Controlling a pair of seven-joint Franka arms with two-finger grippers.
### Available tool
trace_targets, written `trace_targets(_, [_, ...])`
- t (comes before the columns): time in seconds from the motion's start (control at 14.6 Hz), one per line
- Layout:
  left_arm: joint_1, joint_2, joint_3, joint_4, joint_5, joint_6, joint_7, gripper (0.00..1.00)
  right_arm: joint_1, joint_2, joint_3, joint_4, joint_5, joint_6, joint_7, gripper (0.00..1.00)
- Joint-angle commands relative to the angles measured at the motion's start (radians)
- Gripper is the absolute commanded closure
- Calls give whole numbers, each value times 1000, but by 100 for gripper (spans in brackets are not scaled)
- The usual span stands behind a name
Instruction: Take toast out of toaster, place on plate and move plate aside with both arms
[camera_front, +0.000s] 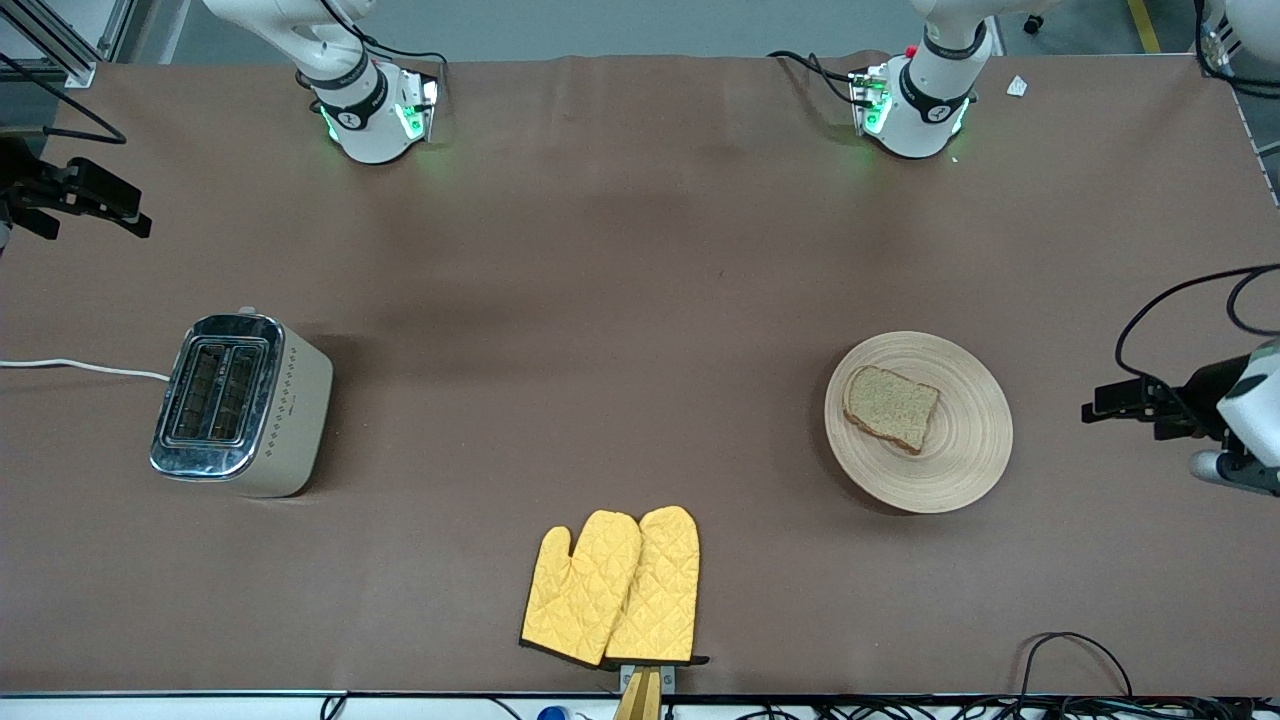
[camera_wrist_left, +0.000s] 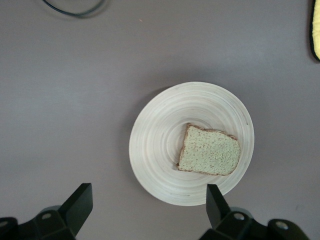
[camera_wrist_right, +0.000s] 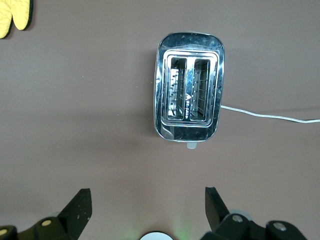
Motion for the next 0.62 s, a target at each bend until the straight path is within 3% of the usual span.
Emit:
trace_targets(0.0, [-37,-100,6,-37,73,-56,-88,0,-7,-2,6,5,-15,-11,-13,0])
trace_targets(0.55, [-80,-185,6,-31,67,-188,-162,0,-10,-2,4,5,-15,-9,-11,0])
